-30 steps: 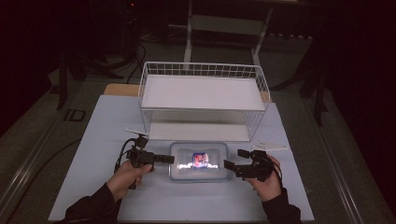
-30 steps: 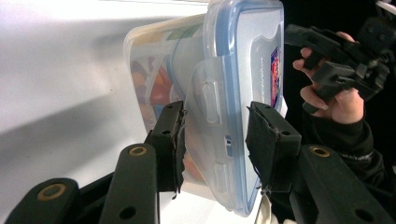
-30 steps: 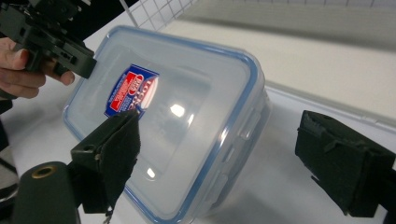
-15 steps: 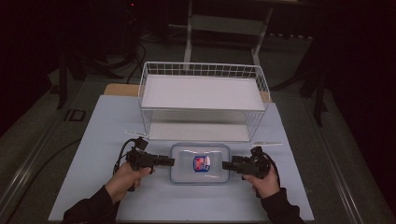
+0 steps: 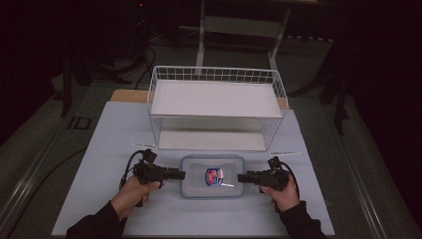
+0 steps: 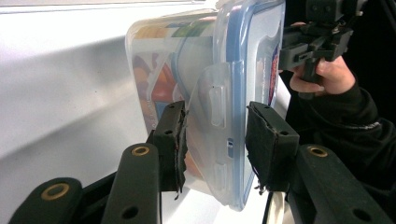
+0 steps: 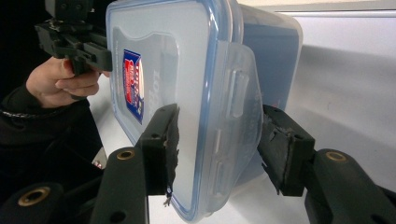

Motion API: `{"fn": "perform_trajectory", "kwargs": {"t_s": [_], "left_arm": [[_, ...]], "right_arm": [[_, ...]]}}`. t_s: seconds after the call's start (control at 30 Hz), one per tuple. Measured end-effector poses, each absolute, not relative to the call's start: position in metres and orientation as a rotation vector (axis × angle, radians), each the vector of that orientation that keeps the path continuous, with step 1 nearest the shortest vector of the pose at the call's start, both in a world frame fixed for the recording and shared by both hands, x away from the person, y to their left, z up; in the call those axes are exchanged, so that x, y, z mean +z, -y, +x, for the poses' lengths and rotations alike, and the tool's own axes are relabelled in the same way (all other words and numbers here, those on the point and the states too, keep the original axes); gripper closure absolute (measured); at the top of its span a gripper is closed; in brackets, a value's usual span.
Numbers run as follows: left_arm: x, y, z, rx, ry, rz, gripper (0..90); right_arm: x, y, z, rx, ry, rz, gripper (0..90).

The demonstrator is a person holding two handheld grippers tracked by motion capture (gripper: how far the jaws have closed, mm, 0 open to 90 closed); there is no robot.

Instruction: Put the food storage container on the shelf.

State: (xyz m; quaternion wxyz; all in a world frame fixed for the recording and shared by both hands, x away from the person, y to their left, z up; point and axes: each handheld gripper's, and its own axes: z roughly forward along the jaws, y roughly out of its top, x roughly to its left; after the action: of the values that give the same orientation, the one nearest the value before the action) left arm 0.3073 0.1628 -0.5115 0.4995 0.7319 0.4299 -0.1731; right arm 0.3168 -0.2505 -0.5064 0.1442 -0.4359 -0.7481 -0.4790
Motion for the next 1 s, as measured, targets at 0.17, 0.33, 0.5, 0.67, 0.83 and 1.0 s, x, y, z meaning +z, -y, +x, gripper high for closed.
{"fn": "perform_trajectory", "kwargs": {"t_s": [0.17, 0.33, 0.5, 0.67, 0.83, 1.0], "left_arm": [[-0.507, -0.163, 0.304, -0.414, -1.07, 1.745, 59.0], [-0.499, -0.162, 0.302, -0.396, -1.067, 1.745, 59.1], [-0.489, -0.16, 0.304, -0.366, -1.051, 1.747, 59.1], [-0.483, -0.156, 0.31, -0.335, -1.031, 1.744, 59.0], [-0.478, -0.153, 0.319, -0.303, -1.023, 1.732, 58.9], [-0.477, -0.149, 0.331, -0.277, -1.017, 1.727, 58.7]], "right_arm": [[-0.506, 0.249, 0.313, -1.375, 2.151, -1.267, 50.1], [-0.502, 0.25, 0.311, -1.402, 2.134, -1.26, 50.7], [-0.495, 0.253, 0.312, -1.43, 2.13, -1.256, 50.7], [-0.487, 0.256, 0.318, -1.459, 2.149, -1.257, 50.6], [-0.477, 0.258, 0.329, -1.492, 2.172, -1.248, 50.6], [-0.474, 0.26, 0.342, -1.515, 2.202, -1.242, 50.3]]}}
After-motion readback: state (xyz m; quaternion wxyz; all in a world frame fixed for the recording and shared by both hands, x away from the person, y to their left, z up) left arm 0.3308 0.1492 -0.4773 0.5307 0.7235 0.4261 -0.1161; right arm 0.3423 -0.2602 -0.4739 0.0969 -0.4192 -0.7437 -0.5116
